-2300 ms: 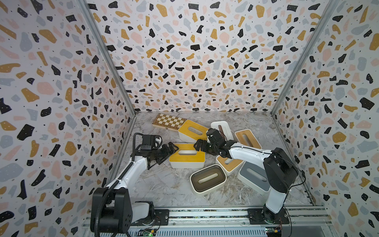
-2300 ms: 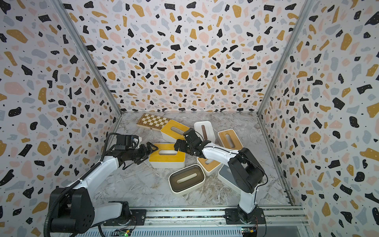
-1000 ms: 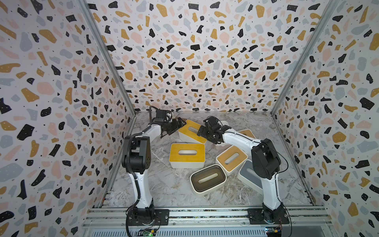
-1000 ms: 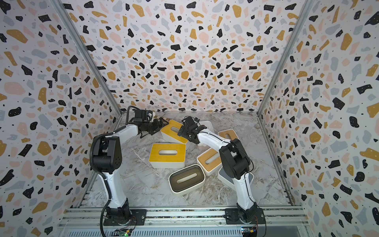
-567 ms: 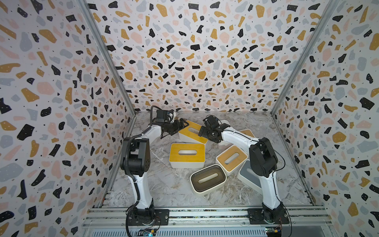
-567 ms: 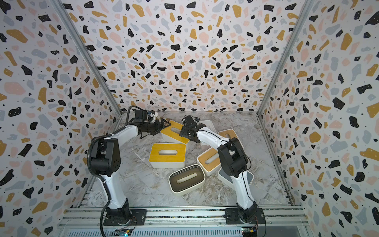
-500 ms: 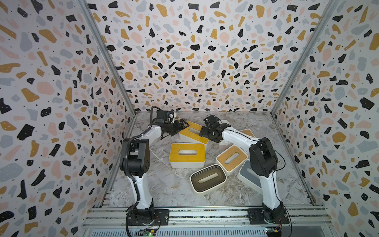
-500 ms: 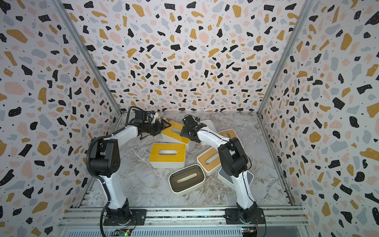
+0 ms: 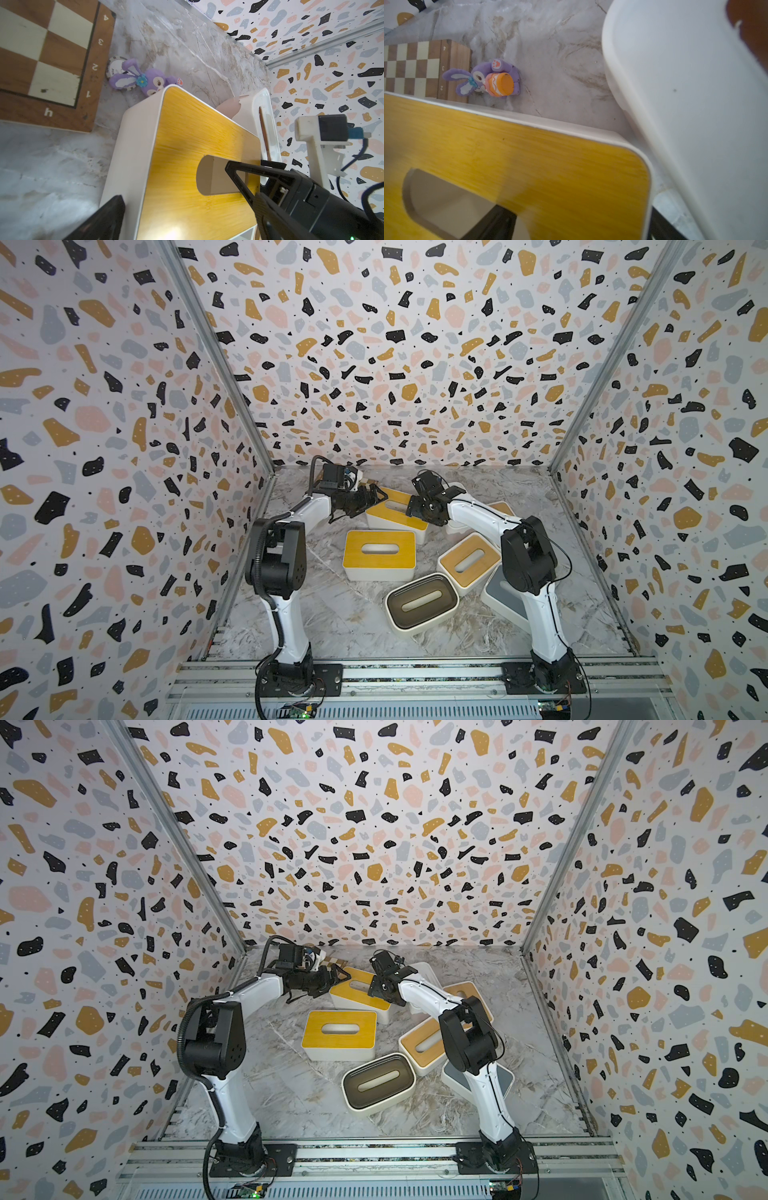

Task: Stack the tissue boxes
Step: Pick up the tissue box from the center of the board.

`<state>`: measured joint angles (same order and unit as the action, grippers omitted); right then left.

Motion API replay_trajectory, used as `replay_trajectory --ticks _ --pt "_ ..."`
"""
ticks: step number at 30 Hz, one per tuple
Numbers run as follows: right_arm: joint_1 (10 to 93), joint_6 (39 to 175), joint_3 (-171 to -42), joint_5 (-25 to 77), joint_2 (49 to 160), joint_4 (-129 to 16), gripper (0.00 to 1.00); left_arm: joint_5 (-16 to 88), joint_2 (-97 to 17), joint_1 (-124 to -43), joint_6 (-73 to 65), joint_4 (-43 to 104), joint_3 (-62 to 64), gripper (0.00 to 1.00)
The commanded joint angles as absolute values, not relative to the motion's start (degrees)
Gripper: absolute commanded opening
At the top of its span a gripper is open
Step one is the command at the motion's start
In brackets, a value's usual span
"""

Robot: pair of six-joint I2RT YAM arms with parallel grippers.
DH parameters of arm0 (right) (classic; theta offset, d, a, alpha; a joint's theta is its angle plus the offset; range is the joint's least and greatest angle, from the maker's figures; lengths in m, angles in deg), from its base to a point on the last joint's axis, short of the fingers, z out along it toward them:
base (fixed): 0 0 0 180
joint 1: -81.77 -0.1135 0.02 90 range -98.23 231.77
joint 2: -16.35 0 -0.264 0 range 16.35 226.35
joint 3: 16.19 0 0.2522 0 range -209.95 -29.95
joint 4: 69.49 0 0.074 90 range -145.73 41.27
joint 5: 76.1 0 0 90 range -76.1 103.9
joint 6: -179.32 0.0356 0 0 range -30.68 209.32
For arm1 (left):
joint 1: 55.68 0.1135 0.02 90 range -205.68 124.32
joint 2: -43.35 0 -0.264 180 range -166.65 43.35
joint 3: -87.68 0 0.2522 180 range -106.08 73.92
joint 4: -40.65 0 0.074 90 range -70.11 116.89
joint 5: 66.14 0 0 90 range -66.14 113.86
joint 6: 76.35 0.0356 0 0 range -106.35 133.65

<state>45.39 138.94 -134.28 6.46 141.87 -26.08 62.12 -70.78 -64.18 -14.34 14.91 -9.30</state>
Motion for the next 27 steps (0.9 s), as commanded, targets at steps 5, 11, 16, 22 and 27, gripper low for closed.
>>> replay_trajectory --ticks 5,11,16,22,27 --pt "44.79 135.91 -135.00 3.90 142.33 -23.48 0.71 62.86 -71.47 -65.53 -13.10 13.03 -10.91 0.97" --pt "44.67 134.88 -135.06 2.88 141.19 -23.88 0.66 63.88 -69.77 -65.74 -14.19 14.94 -9.64 0.97" --pt "44.62 134.29 -135.11 3.67 140.38 -24.44 0.59 65.92 -68.87 -66.14 -15.26 15.76 -9.86 0.97" --pt "45.47 134.38 -135.37 4.12 138.78 -24.88 0.59 66.56 -65.88 -66.14 -16.01 15.25 -9.71 0.97" --pt "45.72 134.31 -135.33 5.71 137.03 -25.31 0.59 67.89 -62.97 -66.11 -17.20 15.38 -8.62 0.98"
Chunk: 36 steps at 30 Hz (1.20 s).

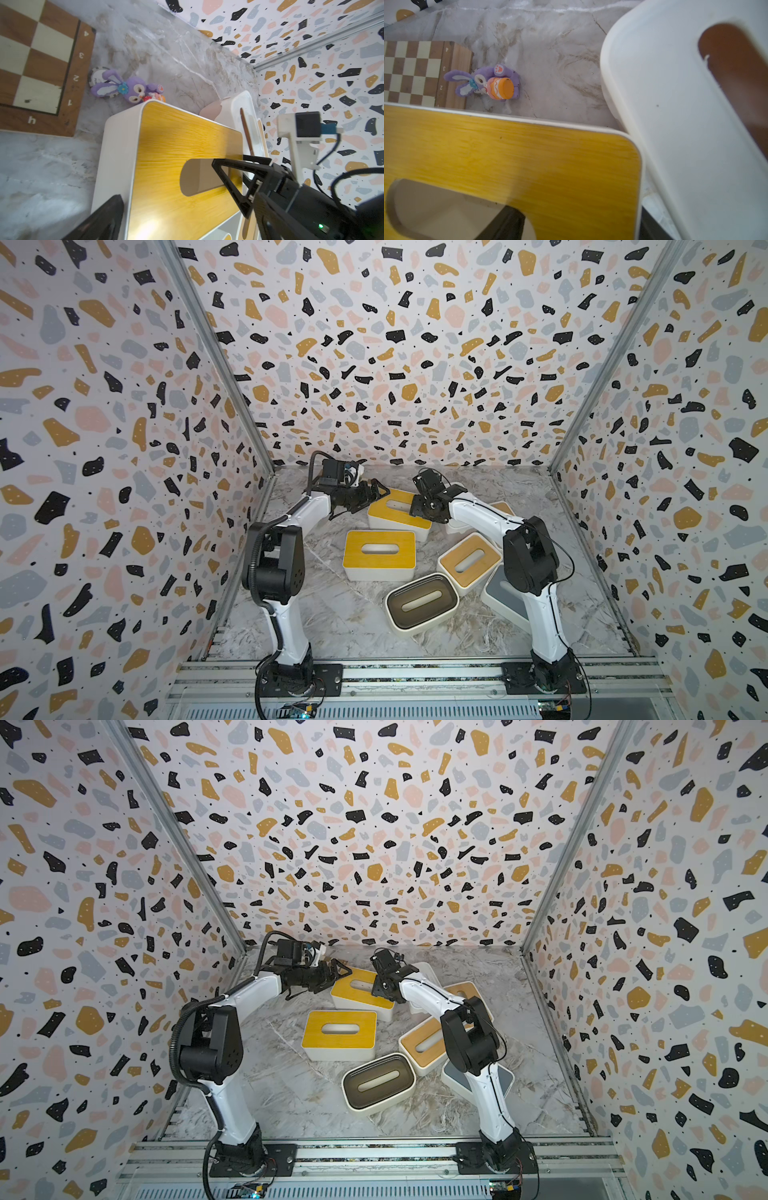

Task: Stack the tissue boxes
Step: Pick up the tissue box from the center of the board.

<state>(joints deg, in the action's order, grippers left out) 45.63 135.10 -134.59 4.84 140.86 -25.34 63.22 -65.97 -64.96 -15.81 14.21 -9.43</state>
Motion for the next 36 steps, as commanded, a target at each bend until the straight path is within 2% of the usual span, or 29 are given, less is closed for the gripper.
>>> replay_trajectory --ticks 1,4,18,31,36 --pt "45.90 134.49 -135.26 6.38 136.83 -25.27 0.58 67.82 -62.46 -66.14 -17.20 14.97 -8.40 0.98" --pt "46.00 134.39 -135.09 6.97 136.26 -25.51 0.58 67.09 -61.07 -66.14 -16.53 13.84 -7.78 0.98" --pt "46.44 132.76 -134.61 6.47 134.54 -25.03 0.57 50.97 -51.84 -64.94 -13.74 6.39 -6.15 0.99" --pt "46.88 130.55 -137.29 8.63 132.25 -23.55 0.55 51.81 -48.84 -62.80 -16.61 5.84 -2.73 0.99" --pt "46.62 129.54 -138.12 9.33 129.43 -21.89 0.55 51.59 -43.77 -62.80 -17.03 5.53 -0.55 0.99"
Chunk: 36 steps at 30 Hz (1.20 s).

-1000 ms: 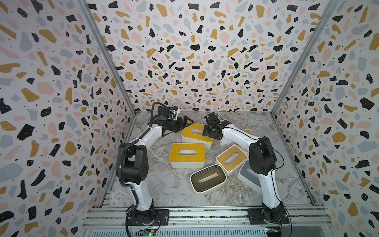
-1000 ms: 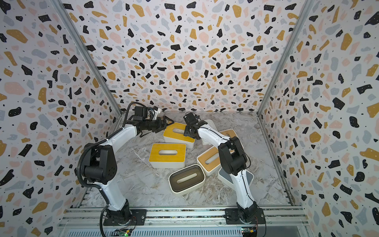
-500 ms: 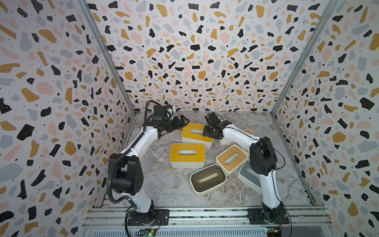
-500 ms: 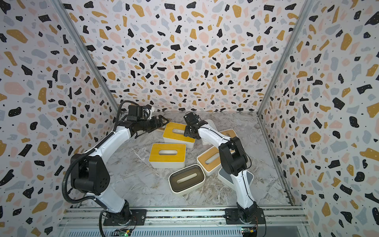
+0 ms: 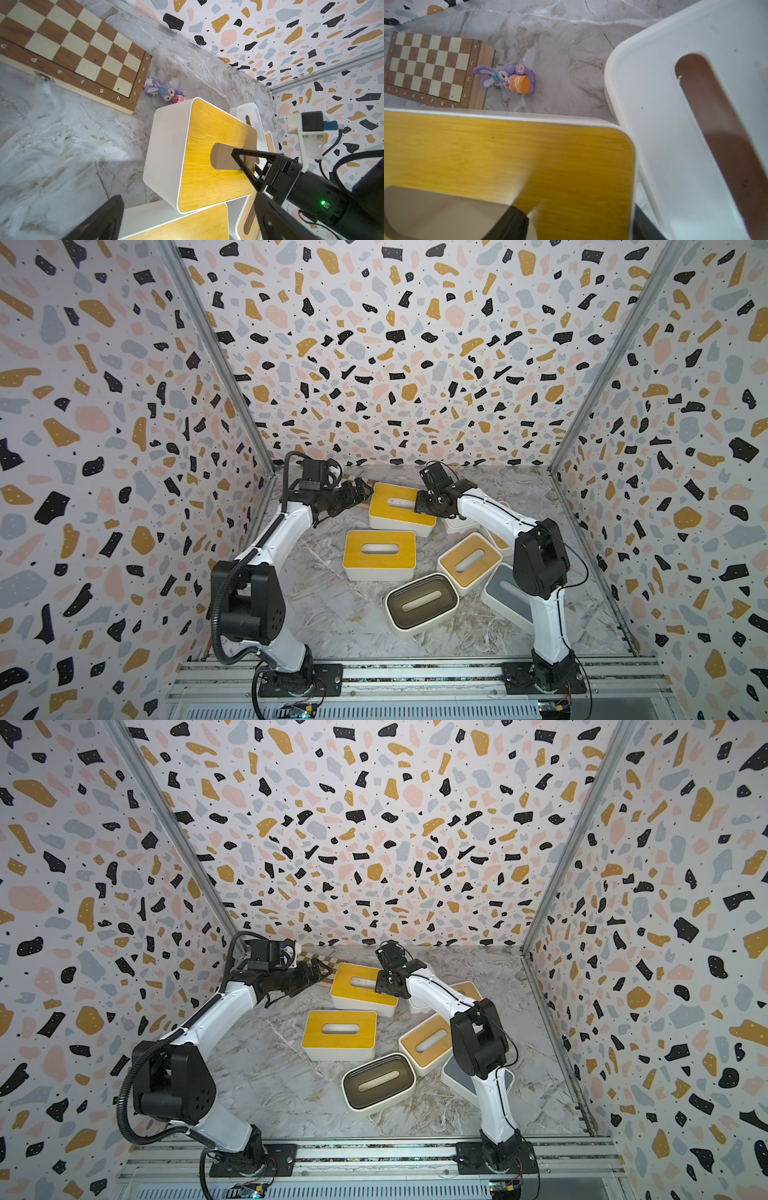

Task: Stack the tissue boxes
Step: Pick up the tissue box from the center of the board, then place the tissue box at the tissue box.

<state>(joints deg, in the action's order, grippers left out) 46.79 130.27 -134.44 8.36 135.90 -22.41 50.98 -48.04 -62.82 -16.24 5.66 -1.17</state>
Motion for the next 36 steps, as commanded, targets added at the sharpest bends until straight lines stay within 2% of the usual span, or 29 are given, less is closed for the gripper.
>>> replay_trajectory --ticks 1,15,24,36 --pt "46.53 129.33 -138.27 9.42 128.77 -21.37 0.55 51.03 -42.52 -62.80 -16.96 4.35 -0.44 1.00" --pt "41.67 128.01 -142.86 11.18 123.21 -11.49 0.56 46.37 -24.21 -62.80 -16.58 -5.74 4.74 1.00" --pt "34.98 128.98 -143.96 7.69 121.80 -3.45 0.57 43.71 -12.48 -62.80 -16.93 -13.98 7.91 1.00" --pt "29.99 134.55 -138.83 3.17 122.67 -3.66 0.59 47.65 -8.86 -62.80 -19.49 -14.24 14.89 0.99"
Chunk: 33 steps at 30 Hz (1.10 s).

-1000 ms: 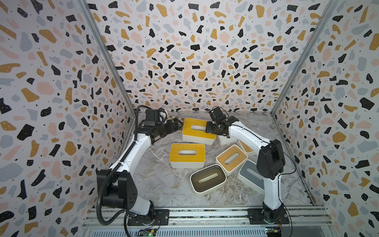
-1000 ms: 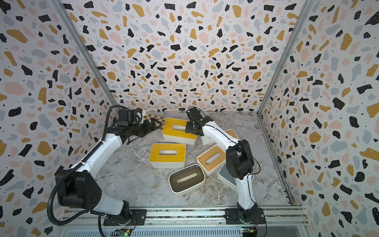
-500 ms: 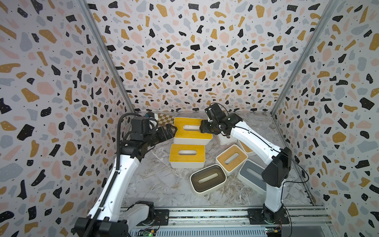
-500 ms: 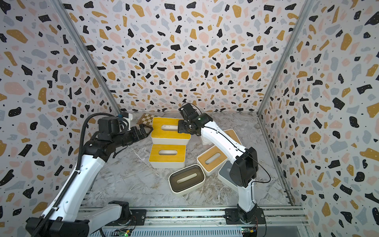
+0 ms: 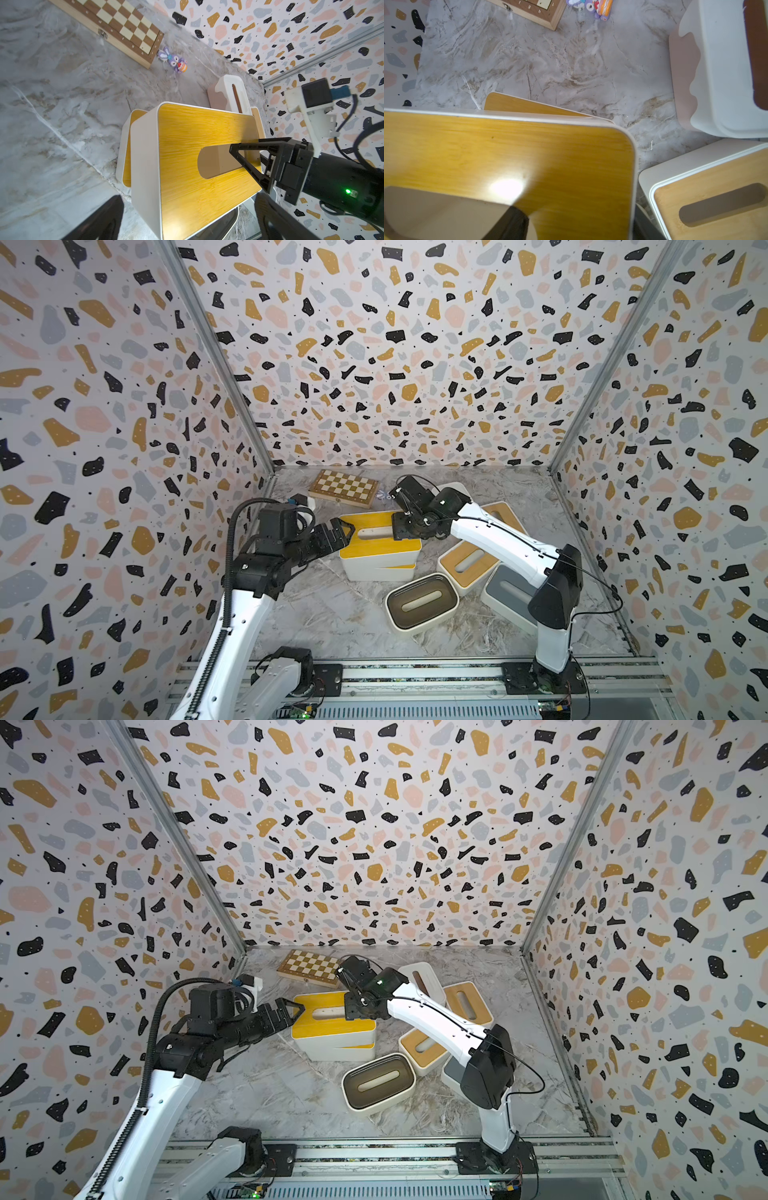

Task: Stack the tissue boxes
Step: Place the tissue box at the tissue box.

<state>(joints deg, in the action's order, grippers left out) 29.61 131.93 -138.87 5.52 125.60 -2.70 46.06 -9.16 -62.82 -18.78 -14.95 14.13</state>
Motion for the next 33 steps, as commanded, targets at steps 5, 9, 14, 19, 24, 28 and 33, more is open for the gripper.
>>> replay_trajectory --ticks 5,9,14,19,24,28,33 --pt "29.86 136.22 -140.60 1.91 126.16 -3.49 0.60 46.36 -10.38 -62.80 -18.98 -14.29 15.22 1.00" --pt "29.67 136.90 -142.17 2.32 128.35 -3.78 0.61 45.30 -11.47 -62.80 -18.61 -13.68 15.37 1.00" --pt "29.21 138.72 -142.42 1.30 129.47 -3.41 0.63 43.60 -13.26 -62.72 -18.17 -13.27 15.38 1.00" --pt "29.07 139.56 -142.71 1.91 129.38 -3.47 0.80 44.07 -15.22 -62.47 -18.01 -12.75 15.37 1.00" --pt "29.20 139.68 -141.85 3.49 127.37 -4.06 0.99 44.34 -15.86 -62.10 -17.48 -11.94 15.71 1.00" --pt "29.69 137.70 -137.14 5.38 122.33 -7.44 0.99 44.07 -17.35 -61.86 -16.86 -11.13 16.24 1.00" --pt "34.30 134.93 -121.77 15.31 113.24 -20.39 0.99 46.45 -19.39 -61.84 -16.24 -7.65 17.23 1.00"
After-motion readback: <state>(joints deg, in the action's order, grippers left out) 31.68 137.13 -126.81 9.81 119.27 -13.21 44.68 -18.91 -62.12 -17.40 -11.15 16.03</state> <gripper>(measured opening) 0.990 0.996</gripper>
